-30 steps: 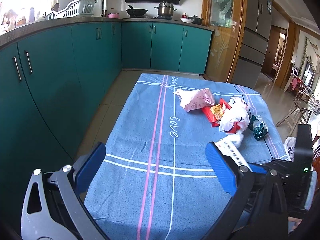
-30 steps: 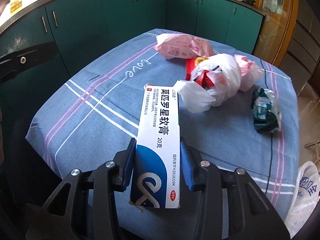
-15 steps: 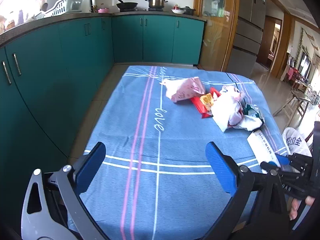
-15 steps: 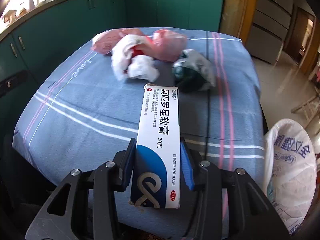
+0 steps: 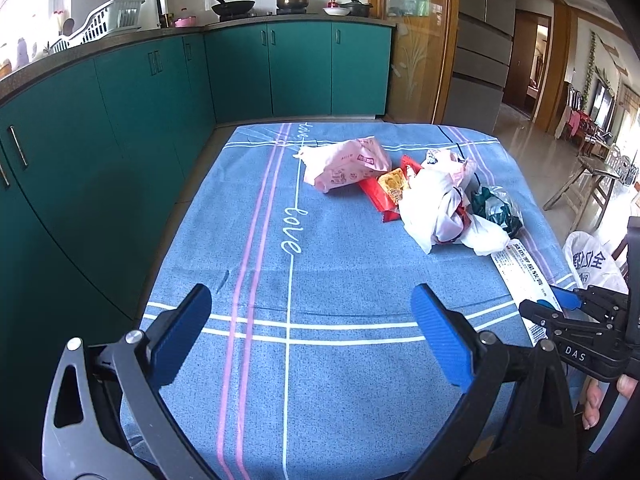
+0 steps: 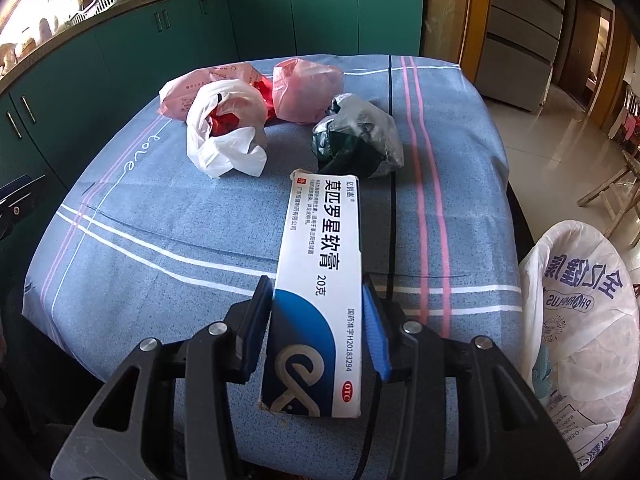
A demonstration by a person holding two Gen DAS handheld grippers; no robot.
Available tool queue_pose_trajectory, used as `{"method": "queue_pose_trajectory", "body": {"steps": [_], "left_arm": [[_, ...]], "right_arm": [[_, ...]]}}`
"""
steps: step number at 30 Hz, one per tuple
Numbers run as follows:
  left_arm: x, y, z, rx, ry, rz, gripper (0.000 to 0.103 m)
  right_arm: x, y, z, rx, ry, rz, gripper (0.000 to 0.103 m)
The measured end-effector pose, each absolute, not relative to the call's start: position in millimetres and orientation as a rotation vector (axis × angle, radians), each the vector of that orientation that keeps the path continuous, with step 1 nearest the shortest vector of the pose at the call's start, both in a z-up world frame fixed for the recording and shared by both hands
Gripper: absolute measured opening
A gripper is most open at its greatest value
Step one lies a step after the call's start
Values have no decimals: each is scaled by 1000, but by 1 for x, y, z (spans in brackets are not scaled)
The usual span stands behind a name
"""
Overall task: Collect trash
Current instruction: 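Hold the ointment box in the right gripper while moving the left gripper toward the white plastic bag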
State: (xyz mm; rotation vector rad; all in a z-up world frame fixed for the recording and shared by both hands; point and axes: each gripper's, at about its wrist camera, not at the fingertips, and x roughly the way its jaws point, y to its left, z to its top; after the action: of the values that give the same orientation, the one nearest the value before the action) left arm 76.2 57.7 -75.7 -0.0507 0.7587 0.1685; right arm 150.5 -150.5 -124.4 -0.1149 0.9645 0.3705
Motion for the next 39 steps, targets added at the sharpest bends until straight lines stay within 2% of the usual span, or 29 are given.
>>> {"method": "queue_pose_trajectory", "body": {"steps": [29,39], "left_arm": [[85,54,-89,-39,802,158,100],[110,58,-78,-118,751,67,100]], "right_arm": [[151,-141,-132,-134,958,383,46],[149,-146,-128,-143,940,361,46]]}}
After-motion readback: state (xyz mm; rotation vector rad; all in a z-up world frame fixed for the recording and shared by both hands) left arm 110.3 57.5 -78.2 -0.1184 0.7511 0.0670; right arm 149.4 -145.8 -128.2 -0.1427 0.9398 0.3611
